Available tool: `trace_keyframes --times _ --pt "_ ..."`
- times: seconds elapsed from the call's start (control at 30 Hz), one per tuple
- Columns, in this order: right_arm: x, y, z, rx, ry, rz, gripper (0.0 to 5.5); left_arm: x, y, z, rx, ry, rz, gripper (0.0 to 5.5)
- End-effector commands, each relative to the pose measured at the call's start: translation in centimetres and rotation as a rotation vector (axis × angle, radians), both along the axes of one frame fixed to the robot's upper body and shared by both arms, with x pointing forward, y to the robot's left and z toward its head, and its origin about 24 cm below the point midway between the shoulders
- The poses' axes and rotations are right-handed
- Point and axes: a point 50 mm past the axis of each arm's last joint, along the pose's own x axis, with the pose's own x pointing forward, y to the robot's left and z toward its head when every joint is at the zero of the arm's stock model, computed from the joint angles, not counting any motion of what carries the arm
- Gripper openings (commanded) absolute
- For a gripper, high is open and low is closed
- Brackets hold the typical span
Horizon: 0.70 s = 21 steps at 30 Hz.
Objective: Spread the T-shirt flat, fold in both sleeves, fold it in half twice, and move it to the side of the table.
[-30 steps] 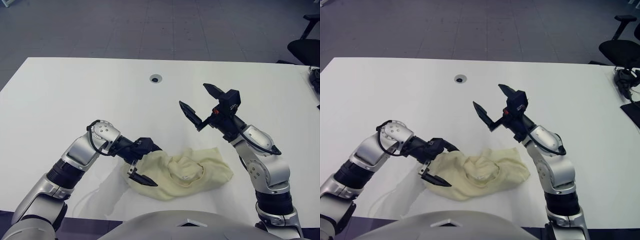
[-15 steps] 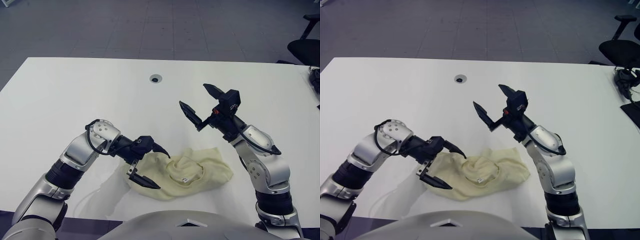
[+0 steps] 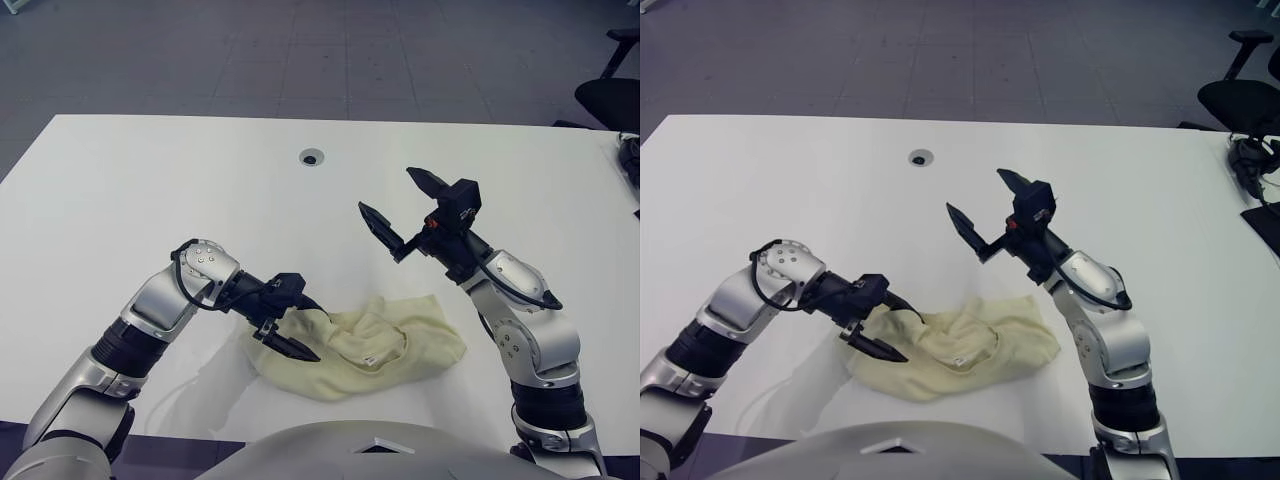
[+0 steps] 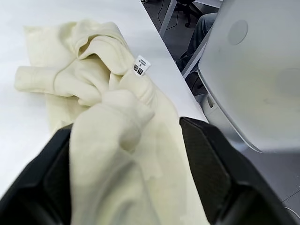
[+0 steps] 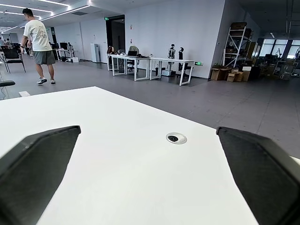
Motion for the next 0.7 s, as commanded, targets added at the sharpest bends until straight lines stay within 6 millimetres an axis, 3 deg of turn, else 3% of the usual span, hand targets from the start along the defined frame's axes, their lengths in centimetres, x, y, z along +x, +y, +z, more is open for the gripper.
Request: trace_keyframes --times 0.03,0.47,0.7 --pt "0.07 0.01 0.21 -0.009 -0.010 0.001 5.40 0.31 0.11 0.56 -0.007 -0.007 0.004 2.40" --pt "0.03 0.21 0.16 -0.022 -0.012 0.007 5.40 0.26 0.34 0.06 0.013 -0.017 0.008 0.02" --pt "0.02 0.25 0.16 -0.024 -0.013 0.011 5.40 0.41 0.07 0.43 -0.028 -0.028 0.029 0.00"
